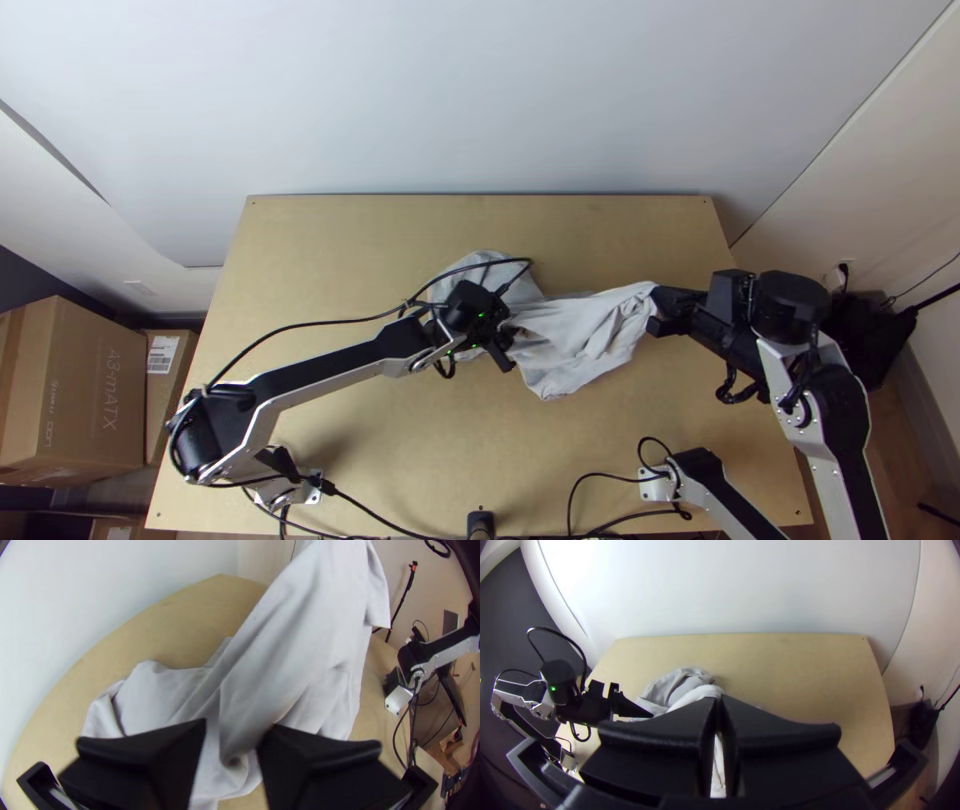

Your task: Fold the t-shirt

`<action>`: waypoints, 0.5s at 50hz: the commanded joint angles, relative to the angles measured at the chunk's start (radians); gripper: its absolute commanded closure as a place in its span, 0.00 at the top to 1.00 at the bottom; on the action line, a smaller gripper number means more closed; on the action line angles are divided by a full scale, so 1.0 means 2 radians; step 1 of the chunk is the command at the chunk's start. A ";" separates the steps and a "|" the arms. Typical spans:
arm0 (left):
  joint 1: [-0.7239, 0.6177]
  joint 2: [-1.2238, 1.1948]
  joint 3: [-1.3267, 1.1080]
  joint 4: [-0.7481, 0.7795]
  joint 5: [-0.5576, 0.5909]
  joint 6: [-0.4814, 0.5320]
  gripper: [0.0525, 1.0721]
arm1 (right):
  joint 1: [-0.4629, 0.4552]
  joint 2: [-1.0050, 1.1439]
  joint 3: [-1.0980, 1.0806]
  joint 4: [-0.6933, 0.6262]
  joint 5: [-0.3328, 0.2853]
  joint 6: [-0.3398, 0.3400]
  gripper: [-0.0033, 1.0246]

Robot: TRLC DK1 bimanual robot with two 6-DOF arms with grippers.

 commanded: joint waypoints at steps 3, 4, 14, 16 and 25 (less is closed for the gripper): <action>0.002 0.008 0.048 0.012 0.010 -0.036 0.96 | -0.008 -0.012 -0.006 -0.010 -0.001 0.005 0.03; 0.003 0.006 0.051 0.010 0.010 -0.039 0.96 | -0.008 -0.012 -0.005 -0.010 -0.001 0.006 0.03; 0.042 -0.038 0.055 -0.037 0.016 -0.069 0.96 | -0.005 0.007 0.011 -0.013 -0.002 0.015 0.03; 0.060 -0.042 0.058 -0.062 0.041 -0.078 0.96 | -0.004 0.012 0.014 -0.013 -0.003 0.016 0.03; 0.135 -0.045 0.052 -0.173 0.101 -0.076 0.96 | -0.002 0.035 0.024 -0.008 -0.003 0.018 0.03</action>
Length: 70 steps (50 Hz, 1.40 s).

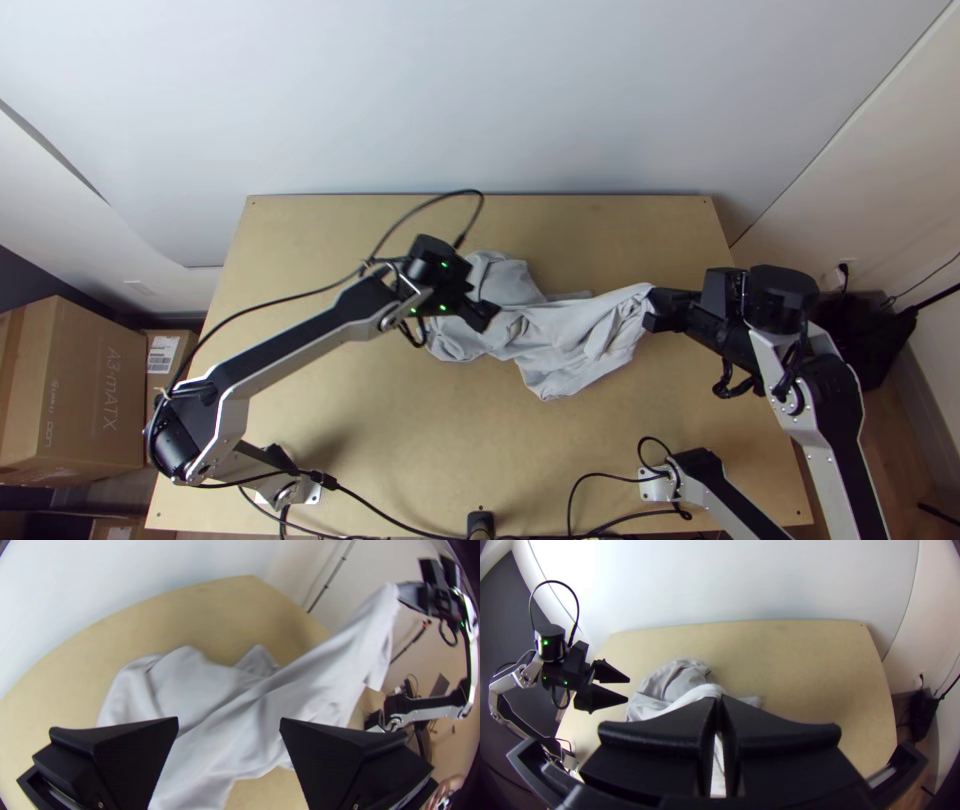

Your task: Fold the t-shirt

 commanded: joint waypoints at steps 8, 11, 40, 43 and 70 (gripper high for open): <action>0.079 -0.030 -0.030 -0.084 0.032 0.023 0.94 | 0.004 0.025 0.029 0.004 -0.002 0.015 0.03; 0.097 -0.039 -0.048 -0.084 0.040 0.030 0.94 | 0.005 0.027 0.031 0.005 -0.002 0.017 0.03; 0.170 -0.048 -0.165 -0.087 0.091 0.122 0.69 | 0.018 0.039 0.047 0.004 -0.002 0.024 0.03; 0.169 -0.042 -0.174 -0.065 0.089 0.125 0.69 | 0.018 0.039 0.048 0.004 -0.002 0.025 0.03; 0.116 0.029 -0.180 0.002 0.048 0.130 0.68 | 0.019 0.039 0.047 0.004 -0.002 0.025 0.03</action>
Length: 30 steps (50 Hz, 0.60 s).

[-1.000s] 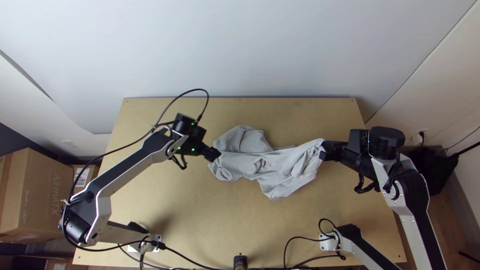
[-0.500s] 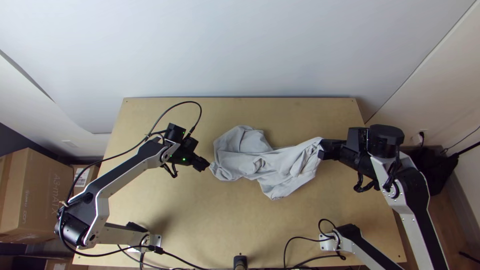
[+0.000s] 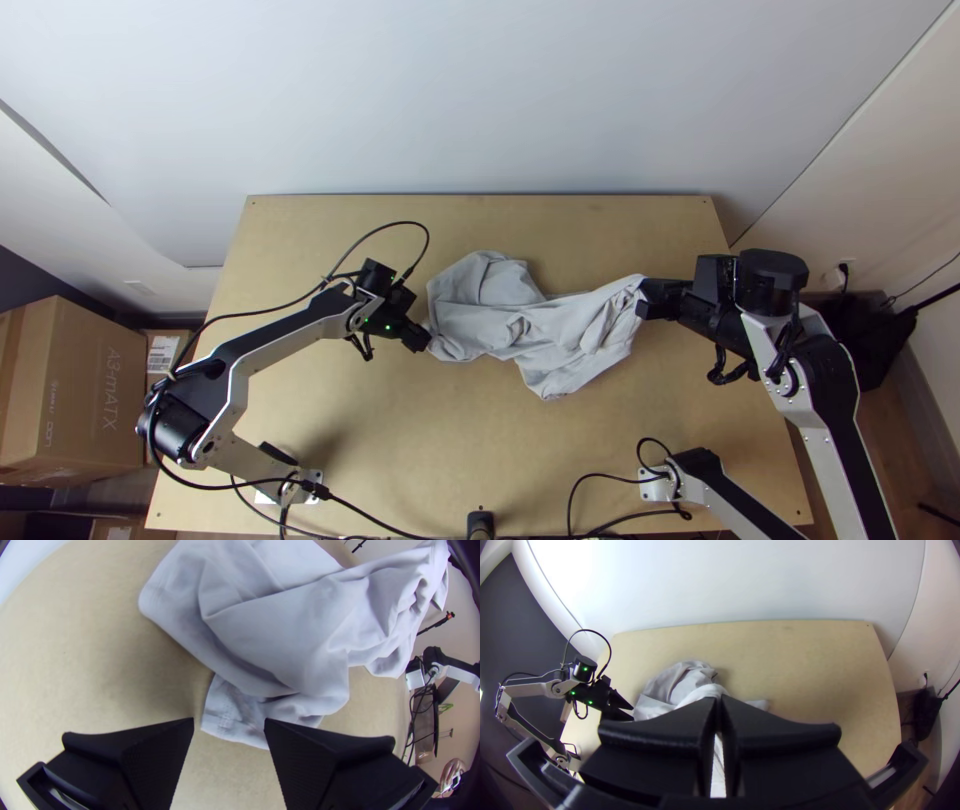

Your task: Fold the t-shirt

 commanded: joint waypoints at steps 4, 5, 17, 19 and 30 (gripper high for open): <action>-0.018 0.026 -0.006 0.014 -0.014 0.002 0.59 | 0.006 0.003 0.021 0.003 -0.001 0.011 0.03; -0.020 0.028 -0.006 0.020 -0.018 0.001 0.56 | 0.006 0.003 0.021 0.003 -0.001 0.011 0.03; -0.015 0.022 -0.008 0.030 -0.018 -0.017 0.03 | 0.005 -0.002 0.024 0.000 -0.001 0.011 0.03; -0.007 0.013 -0.008 0.029 -0.018 -0.018 0.02 | 0.004 -0.002 0.023 -0.001 0.000 0.011 0.03; 0.073 -0.047 0.033 -0.015 -0.018 -0.066 0.02 | -0.007 0.002 0.026 -0.014 0.000 0.013 0.03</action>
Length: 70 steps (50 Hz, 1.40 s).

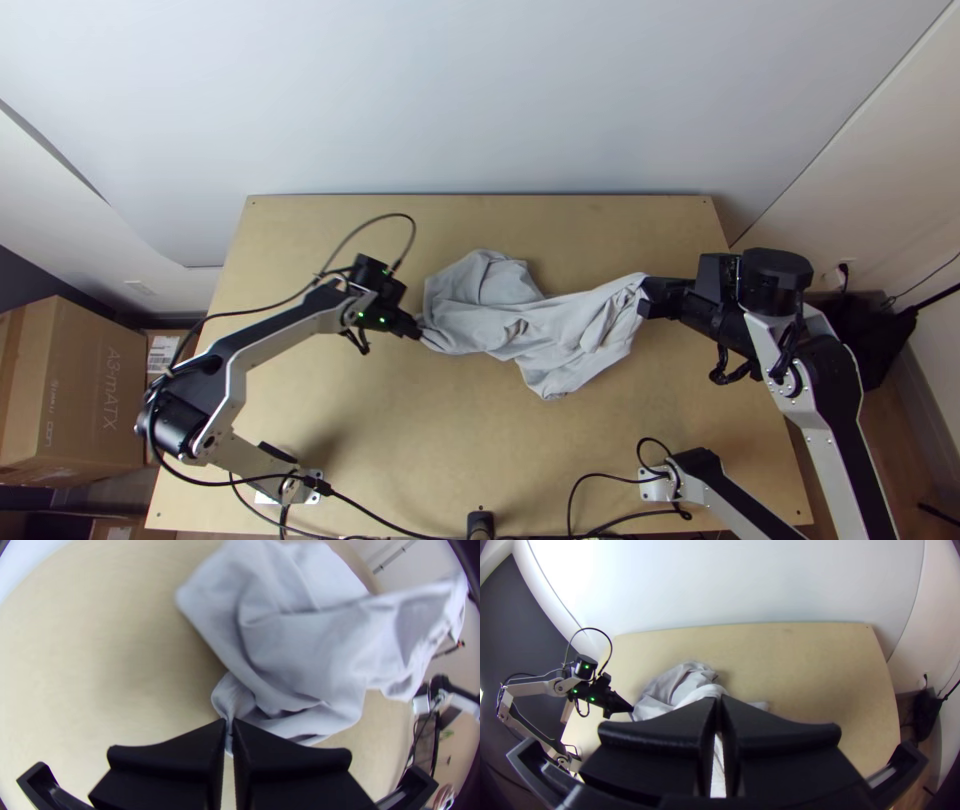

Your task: Fold the t-shirt

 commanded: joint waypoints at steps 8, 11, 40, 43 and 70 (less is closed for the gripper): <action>0.092 -0.092 0.084 -0.065 -0.002 -0.077 0.02 | -0.016 0.047 0.049 -0.049 0.000 0.039 0.03; 0.103 -0.107 0.103 -0.080 -0.021 -0.084 0.02 | -0.018 0.064 0.065 -0.054 0.002 0.039 0.03; 0.156 -0.151 0.359 -0.148 -0.198 -0.110 0.02 | -0.018 0.245 0.331 0.087 0.032 -0.033 0.03; 0.157 -0.160 0.371 -0.120 -0.227 -0.092 0.02 | -0.018 0.266 0.366 0.100 0.032 -0.030 0.03; 0.184 -0.222 0.514 -0.063 -0.294 -0.043 0.02 | 0.040 0.244 0.532 0.151 0.032 -0.054 0.03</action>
